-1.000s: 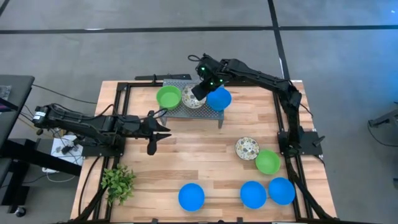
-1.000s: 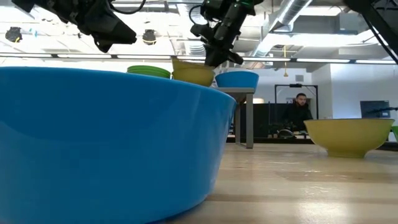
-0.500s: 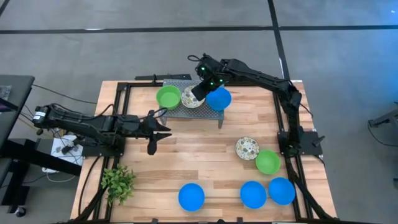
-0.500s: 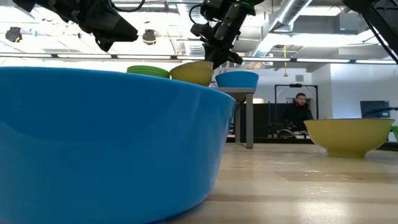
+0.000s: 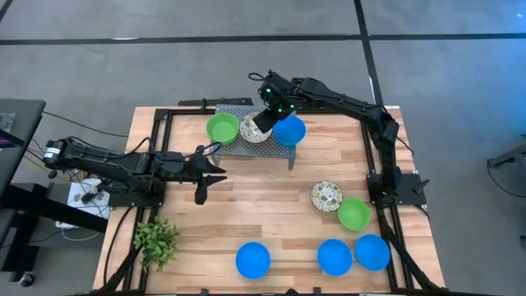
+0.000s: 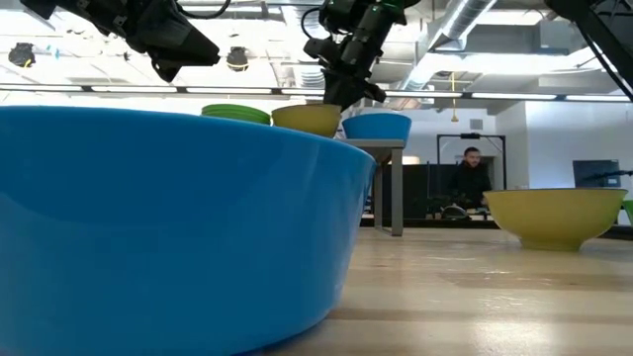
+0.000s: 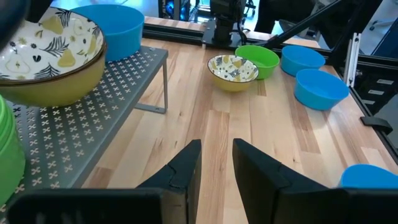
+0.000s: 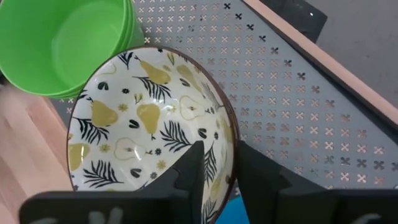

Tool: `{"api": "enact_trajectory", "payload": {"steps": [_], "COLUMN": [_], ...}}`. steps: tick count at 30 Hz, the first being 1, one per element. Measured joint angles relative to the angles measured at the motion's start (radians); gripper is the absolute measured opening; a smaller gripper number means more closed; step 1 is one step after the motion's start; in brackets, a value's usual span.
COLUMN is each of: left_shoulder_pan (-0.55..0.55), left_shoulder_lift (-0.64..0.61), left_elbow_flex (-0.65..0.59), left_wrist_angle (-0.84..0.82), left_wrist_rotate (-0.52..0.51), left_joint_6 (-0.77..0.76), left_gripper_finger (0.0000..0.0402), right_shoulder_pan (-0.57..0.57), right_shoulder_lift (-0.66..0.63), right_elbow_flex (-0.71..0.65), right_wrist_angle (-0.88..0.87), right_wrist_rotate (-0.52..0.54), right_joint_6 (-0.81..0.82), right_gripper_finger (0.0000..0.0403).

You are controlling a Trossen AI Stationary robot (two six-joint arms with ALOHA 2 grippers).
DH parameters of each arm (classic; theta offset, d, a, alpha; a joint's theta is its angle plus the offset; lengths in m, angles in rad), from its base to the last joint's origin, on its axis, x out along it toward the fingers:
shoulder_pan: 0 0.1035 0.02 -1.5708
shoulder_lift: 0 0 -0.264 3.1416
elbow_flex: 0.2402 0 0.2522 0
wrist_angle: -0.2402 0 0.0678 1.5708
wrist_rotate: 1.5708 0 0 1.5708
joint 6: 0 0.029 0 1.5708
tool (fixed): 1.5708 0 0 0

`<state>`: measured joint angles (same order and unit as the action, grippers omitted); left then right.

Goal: Pick & Place Mini bowls
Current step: Stack the white patterned bowl on top of the other white patterned bowl on the shelf, then stack the white patterned bowl on top of the other white patterned bowls on the shelf

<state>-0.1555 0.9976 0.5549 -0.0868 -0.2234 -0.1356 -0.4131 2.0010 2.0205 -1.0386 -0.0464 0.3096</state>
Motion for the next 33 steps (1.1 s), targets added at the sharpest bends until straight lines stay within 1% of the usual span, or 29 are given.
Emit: {"api": "enact_trajectory", "payload": {"steps": [7, 14, 17, 21, 23, 27, 33], "left_shoulder_pan": [0.0, 0.0, 0.0, -0.012, -0.02, -0.03, -0.036], "left_shoulder_lift": [0.0, 0.0, 0.0, 0.0, 0.0, 0.0, 0.009], "left_elbow_flex": [0.0, 0.0, 0.0, 0.0, 0.001, 0.001, 0.001], "left_wrist_angle": [0.001, 0.005, 0.037, 0.14, 0.187, 0.224, 0.24], "left_wrist_rotate": [0.0, 0.0, 0.0, 0.001, 0.002, 0.002, -0.001], "left_joint_6": [0.0, 0.0, 0.005, 0.026, 0.027, 0.027, 0.024], "left_gripper_finger": [0.009, 0.009, 0.009, 0.009, 0.009, 0.009, 0.009], "right_shoulder_pan": [0.0, 0.0, 0.0, 0.004, 0.013, 0.043, 0.123], "right_shoulder_lift": [0.0, 0.0, -0.001, -0.002, -0.004, -0.003, -0.066], "right_elbow_flex": [0.0, 0.006, 0.06, 0.168, 0.228, 0.333, 0.312], "right_wrist_angle": [0.001, -0.007, -0.043, -0.114, -0.138, -0.239, -0.33], "right_wrist_rotate": [0.043, 0.044, 0.044, 0.046, 0.046, 0.046, 0.047], "right_joint_6": [-0.03, -0.032, -0.051, -0.073, -0.075, -0.08, -0.109], "right_gripper_finger": [0.0105, 0.0143, 0.0159, 0.0175, 0.018, 0.0184, 0.0176]}}
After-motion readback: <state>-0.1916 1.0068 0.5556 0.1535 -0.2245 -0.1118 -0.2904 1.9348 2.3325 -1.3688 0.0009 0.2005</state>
